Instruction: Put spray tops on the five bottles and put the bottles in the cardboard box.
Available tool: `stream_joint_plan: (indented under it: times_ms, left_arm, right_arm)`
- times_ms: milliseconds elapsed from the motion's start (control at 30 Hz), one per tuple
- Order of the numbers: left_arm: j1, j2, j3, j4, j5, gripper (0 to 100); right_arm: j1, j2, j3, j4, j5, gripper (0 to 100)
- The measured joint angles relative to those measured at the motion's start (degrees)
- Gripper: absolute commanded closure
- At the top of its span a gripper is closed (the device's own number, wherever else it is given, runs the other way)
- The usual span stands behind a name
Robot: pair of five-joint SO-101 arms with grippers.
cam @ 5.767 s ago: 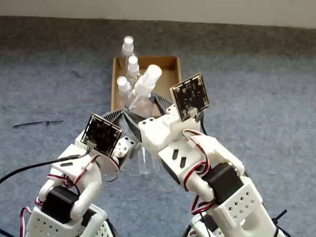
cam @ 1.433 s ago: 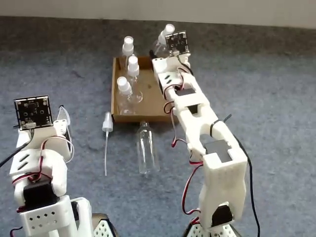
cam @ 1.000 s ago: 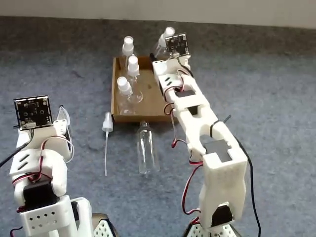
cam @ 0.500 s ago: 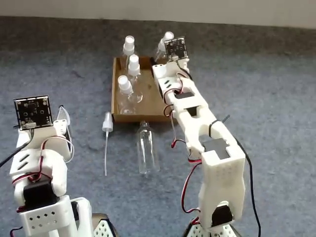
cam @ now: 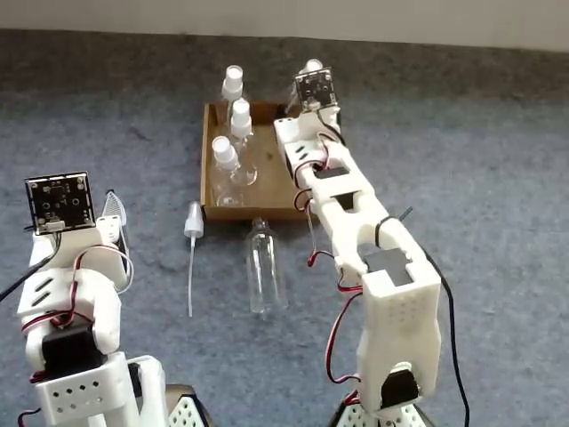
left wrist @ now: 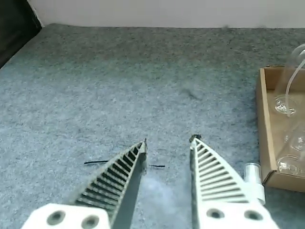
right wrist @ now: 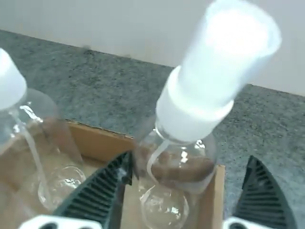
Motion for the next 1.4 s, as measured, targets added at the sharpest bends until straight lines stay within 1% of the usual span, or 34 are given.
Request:
stream_joint_plan:
  times_ms: [367, 533, 633, 700, 833, 1100, 1233, 1400]
  left_arm:
    - [0.00, 0.00, 0.00, 0.00, 0.00, 86]
    - [0.00, 0.00, 0.00, 0.00, 0.00, 86]
    - [0.00, 0.00, 0.00, 0.00, 0.00, 86]
    - [0.00, 0.00, 0.00, 0.00, 0.00, 86]
    - [0.00, 0.00, 0.00, 0.00, 0.00, 86]
    - [0.00, 0.00, 0.00, 0.00, 0.00, 86]
    - [0.00, 0.00, 0.00, 0.00, 0.00, 86]
    - [0.00, 0.00, 0.00, 0.00, 0.00, 86]
  right_arm:
    - [0.09, 0.00, 0.00, 0.35, 0.00, 69.1]
    - [0.00, 0.00, -0.88, 5.89, 0.00, 69.1]
    - [0.00, 0.00, -2.20, 6.86, 0.00, 69.0]
    - [0.00, 0.00, -2.64, 6.86, 0.00, 66.3]
    - [0.00, 0.00, -2.73, 7.03, 0.00, 58.0]
    - [0.00, 0.00, -2.73, 7.12, 0.00, 57.5]
    - [0.00, -0.97, -2.73, 10.55, 0.00, 57.5]
    - [0.09, -5.54, -2.73, 13.27, 0.00, 57.5]
